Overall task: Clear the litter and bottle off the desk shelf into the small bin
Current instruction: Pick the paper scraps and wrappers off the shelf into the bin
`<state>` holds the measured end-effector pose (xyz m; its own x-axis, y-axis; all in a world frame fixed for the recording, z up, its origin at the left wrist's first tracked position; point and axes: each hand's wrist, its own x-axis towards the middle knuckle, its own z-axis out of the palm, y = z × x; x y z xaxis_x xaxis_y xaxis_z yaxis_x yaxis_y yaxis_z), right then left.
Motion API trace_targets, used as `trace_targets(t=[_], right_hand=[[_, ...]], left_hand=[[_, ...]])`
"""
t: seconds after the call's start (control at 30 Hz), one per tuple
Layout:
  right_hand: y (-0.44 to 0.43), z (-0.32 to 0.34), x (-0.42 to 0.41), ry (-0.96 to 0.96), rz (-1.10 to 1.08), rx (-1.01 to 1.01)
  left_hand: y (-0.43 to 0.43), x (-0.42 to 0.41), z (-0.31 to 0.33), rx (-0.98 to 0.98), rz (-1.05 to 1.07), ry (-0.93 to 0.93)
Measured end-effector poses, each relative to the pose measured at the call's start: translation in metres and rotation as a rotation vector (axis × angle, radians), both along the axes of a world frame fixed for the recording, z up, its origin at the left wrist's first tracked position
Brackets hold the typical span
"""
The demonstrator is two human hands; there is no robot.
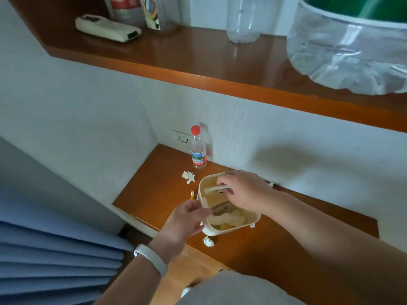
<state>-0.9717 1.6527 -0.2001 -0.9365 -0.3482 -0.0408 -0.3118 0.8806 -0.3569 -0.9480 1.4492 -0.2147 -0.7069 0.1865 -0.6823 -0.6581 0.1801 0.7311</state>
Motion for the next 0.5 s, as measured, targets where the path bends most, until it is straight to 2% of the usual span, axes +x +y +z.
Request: trace_targets(t=[0.3,0.5], right_hand=[[-0.012,-0.010,-0.001,0.194,0.055,-0.005],[0.018,-0.024,0.014,0.269,-0.103,-0.224]], left_hand=[[-0.029,0.010,-0.008,0.060,0.034,-0.036],[-0.034,0.014,-0.011,0.050,0.069,-0.063]])
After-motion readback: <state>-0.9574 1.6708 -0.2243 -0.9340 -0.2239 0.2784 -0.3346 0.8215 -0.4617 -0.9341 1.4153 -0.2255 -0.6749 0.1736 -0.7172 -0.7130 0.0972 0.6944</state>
